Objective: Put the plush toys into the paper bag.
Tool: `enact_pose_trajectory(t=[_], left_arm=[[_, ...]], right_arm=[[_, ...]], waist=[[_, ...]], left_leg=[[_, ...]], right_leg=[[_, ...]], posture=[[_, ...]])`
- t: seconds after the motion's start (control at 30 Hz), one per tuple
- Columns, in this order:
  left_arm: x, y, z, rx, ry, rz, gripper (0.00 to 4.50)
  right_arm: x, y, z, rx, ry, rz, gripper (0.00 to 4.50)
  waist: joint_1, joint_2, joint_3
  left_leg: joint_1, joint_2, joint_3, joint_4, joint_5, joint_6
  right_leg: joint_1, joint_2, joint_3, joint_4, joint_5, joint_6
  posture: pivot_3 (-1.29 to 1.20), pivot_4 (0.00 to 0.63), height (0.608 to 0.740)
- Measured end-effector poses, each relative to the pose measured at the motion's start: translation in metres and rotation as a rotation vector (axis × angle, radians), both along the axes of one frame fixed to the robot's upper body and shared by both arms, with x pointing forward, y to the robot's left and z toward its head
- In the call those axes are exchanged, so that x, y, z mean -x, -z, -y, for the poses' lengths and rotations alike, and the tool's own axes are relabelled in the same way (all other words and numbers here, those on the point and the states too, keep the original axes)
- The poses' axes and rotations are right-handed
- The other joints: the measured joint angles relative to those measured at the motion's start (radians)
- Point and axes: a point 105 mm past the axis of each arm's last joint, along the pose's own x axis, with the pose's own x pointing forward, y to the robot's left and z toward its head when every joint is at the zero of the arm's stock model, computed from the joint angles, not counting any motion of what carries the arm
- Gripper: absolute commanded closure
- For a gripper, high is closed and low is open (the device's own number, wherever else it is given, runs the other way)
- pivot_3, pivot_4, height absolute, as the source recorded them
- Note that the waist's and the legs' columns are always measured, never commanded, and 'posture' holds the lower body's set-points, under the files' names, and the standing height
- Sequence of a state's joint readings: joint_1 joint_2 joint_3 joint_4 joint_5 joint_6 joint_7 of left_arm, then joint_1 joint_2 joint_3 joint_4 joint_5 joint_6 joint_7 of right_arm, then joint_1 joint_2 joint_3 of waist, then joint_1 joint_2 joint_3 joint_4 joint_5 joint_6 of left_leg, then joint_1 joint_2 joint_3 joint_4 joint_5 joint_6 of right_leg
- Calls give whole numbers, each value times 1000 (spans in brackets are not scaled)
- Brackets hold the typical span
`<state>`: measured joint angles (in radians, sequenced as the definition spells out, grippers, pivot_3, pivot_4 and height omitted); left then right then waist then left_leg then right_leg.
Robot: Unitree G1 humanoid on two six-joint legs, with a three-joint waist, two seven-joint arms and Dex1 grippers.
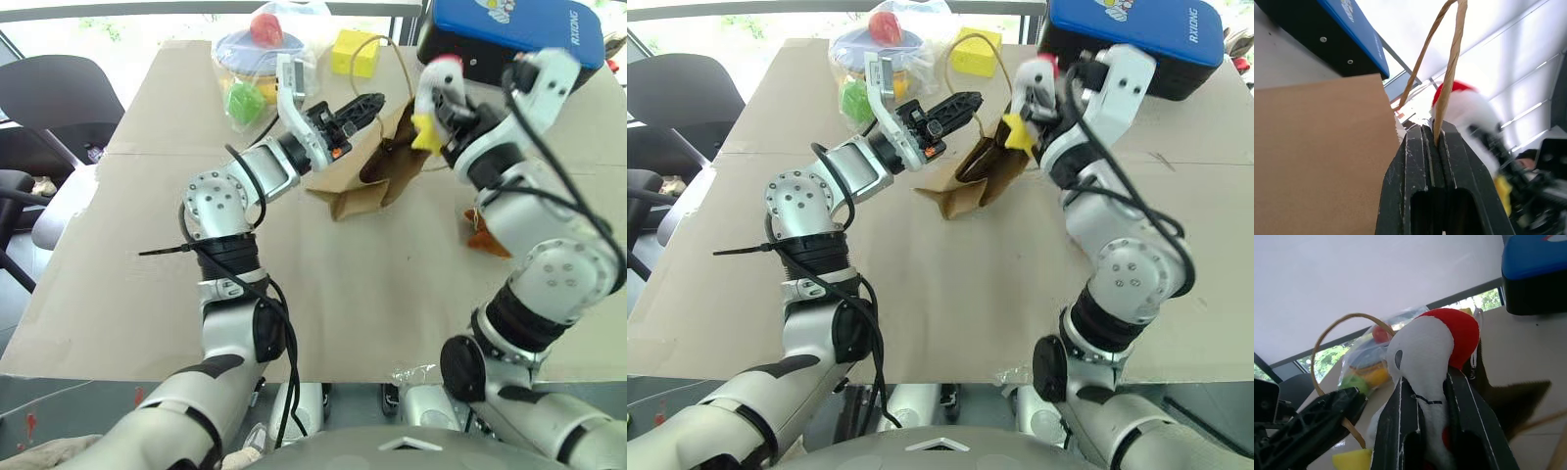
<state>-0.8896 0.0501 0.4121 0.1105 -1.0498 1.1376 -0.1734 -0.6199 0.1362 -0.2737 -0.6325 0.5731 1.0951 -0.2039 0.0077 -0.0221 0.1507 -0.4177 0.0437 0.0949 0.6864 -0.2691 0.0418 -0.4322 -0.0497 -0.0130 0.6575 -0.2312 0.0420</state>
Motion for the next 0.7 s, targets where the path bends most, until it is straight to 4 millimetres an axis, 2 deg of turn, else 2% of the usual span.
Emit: enact_pose_trajectory(t=[0.2, 0.33, 0.47, 0.57, 0.7], left_arm=[[-1, -1, 4, 79, -17, -75, 4500], [0, 1, 1, 99, -34, -100, 4500], [3, 15, -5, 93, -45, -136, 4500], [7, 21, -4, 89, -26, -151, 4500], [14, 26, -8, 72, -12, -150, 4500]], right_arm=[[-6, 46, -22, 18, -62, -120, 4447], [-15, 71, -30, 217, -172, -171, 4447], [-34, 81, -39, 359, -283, -189, 4447], [-43, 81, -49, 366, -370, -186, 4447], [-40, 90, -68, 357, -531, -193, 2953]], waist=[[-16, 0, 0], [-21, 0, 0], [-24, 0, 0], [-23, 0, 0], [-21, 0, 0]], left_leg=[[0, 0, 0, 0, 0, 0], [0, 0, 0, 0, 0, 0], [0, 0, 0, 0, 0, 0], [0, 0, 0, -1, 0, 0], [0, 0, -1, -1, 0, 0]], right_leg=[[0, 0, 0, 0, 0, 0], [0, 0, 0, -1, 0, 0], [0, 1, 1, -1, 0, 0], [0, 1, 0, -1, 0, 0], [0, 1, 0, -1, 0, 0]], posture=[[0, 150, 740], [0, 150, 740], [0, 150, 740], [0, 150, 740], [0, 150, 740]])
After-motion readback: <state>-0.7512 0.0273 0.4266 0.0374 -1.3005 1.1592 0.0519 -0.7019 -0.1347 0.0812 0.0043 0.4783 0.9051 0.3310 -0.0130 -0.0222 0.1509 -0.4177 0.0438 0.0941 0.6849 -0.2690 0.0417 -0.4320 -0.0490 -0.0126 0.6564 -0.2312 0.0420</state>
